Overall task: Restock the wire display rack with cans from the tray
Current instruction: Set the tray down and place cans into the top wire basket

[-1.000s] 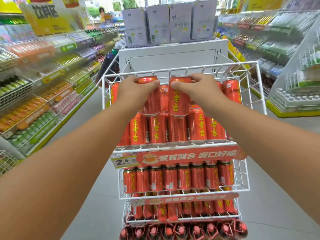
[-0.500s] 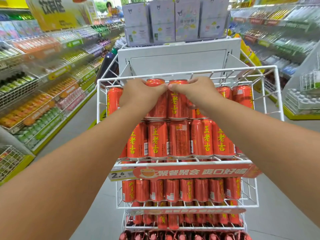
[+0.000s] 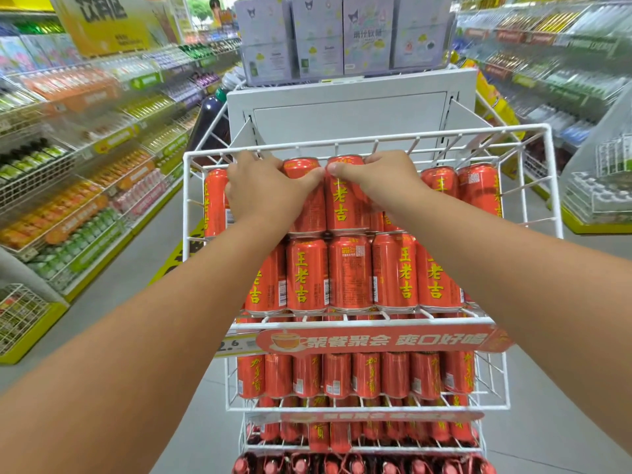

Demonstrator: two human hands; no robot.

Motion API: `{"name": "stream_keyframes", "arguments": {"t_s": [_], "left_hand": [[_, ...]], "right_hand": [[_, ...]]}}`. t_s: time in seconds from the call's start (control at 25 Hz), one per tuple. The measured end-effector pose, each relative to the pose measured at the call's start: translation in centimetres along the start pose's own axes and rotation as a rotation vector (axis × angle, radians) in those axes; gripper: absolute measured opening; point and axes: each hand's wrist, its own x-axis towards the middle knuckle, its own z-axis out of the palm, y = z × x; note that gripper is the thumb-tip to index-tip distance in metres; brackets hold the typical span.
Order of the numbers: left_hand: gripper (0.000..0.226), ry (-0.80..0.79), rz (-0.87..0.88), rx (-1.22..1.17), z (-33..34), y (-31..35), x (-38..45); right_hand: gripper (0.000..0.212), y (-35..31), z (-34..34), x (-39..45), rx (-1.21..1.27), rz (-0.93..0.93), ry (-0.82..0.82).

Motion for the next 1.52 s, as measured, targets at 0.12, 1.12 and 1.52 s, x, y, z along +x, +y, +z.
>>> {"name": "stream_keyframes", "arguments": {"t_s": [0.12, 1.12, 1.52], "left_hand": [[0.074, 0.012, 0.013, 0.007, 0.8, -0.3, 0.1], [0.076, -0.197, 0.519, 0.295, -1.3, -9.3, -10.8], [0.076, -0.189, 0.439, 0.359, -4.0, -11.2, -18.6]], "right_hand": [[0.06, 0.5, 0.4, 0.2, -0.071, -0.006, 0.025], [0.083, 7.2, -0.8, -14.4, -0.896, -0.419, -0.134], [0.082, 9.9, -2.5, -21.1, -0.962, -0.503, -0.188]]}}
